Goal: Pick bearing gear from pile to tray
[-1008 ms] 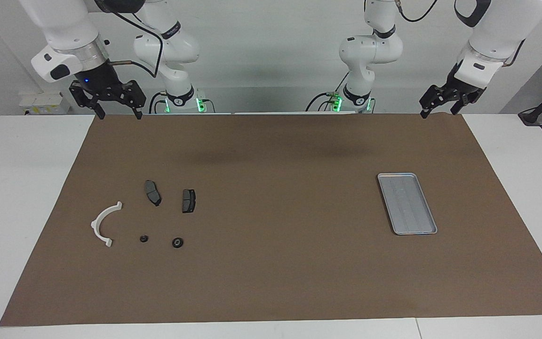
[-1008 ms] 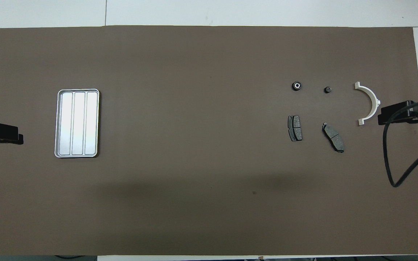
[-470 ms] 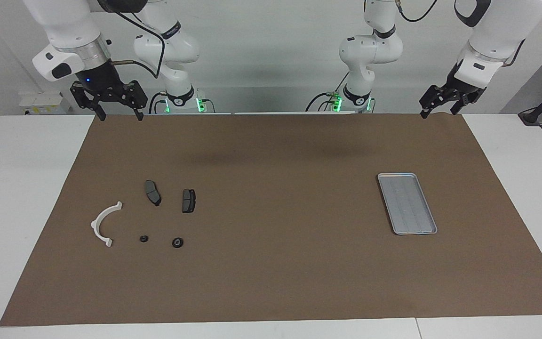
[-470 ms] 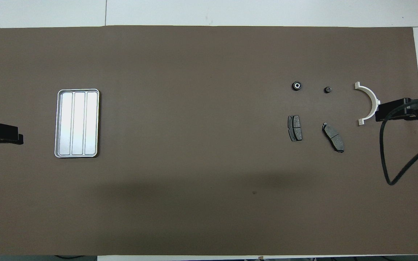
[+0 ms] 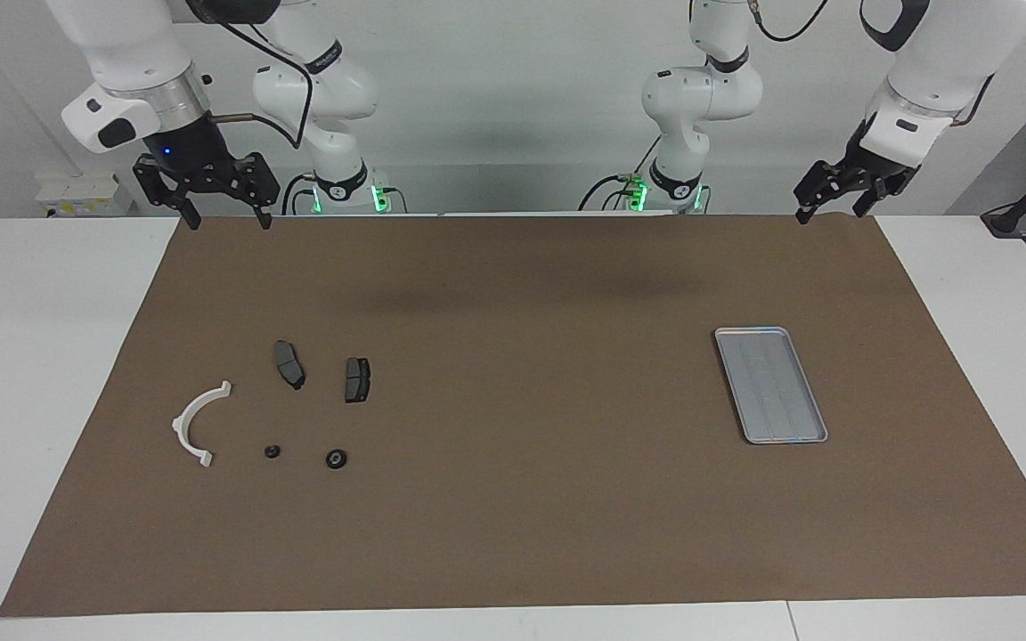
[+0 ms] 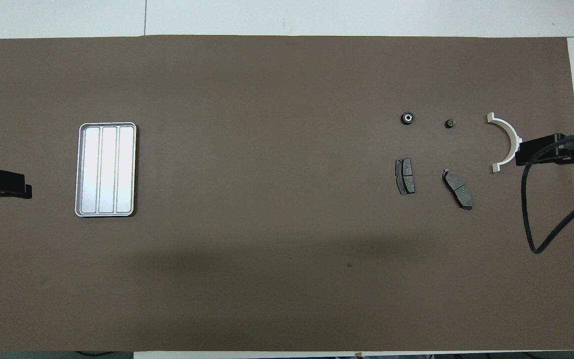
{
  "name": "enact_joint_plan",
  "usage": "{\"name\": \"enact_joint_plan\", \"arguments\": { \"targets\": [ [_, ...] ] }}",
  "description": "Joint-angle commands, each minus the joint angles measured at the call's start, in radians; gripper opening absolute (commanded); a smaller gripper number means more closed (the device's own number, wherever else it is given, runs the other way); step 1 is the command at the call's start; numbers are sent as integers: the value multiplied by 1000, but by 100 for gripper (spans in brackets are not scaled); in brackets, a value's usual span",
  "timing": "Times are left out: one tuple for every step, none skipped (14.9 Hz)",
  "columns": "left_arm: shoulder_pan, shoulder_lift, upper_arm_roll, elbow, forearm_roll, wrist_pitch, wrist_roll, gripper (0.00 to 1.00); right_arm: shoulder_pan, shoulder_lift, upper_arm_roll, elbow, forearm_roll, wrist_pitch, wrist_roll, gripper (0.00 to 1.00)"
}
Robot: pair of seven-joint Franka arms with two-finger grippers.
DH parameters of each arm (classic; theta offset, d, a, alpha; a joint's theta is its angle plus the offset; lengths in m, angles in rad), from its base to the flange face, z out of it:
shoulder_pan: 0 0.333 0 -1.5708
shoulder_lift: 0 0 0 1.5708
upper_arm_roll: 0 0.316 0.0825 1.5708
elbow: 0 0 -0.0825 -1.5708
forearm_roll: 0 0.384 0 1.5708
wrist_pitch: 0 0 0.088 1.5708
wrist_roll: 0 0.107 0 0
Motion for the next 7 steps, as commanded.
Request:
{"name": "enact_joint_plan", "arguments": {
  "targets": [
    [-6,-7,7,-4,-13,8,13,100,-6,-17,6,-20,20,22,-23,100],
    [-4,-7,7,-4,-13,8,13,100,-6,-17,6,-20,20,18,-26,100],
    [-6,-7,7,-4,-13,8,13,100,-10,-23,4,-22,20,15,-28,100],
    [-6,-7,7,-4,-12,8,13,100,-20,-25,4,-22,20,12,-28,100],
    [-6,-7,7,-4,-13,8,13,100,-21,-26,-2,-22,20,12,-29,100],
    [-6,-7,7,-4,-13,8,13,100,-21,-26,-3,-22,20,11,-29,100],
    [-6,-7,7,-4,-13,8,13,100,-21,-28,-3,-23,20,8,-31,100]
  ]
}}
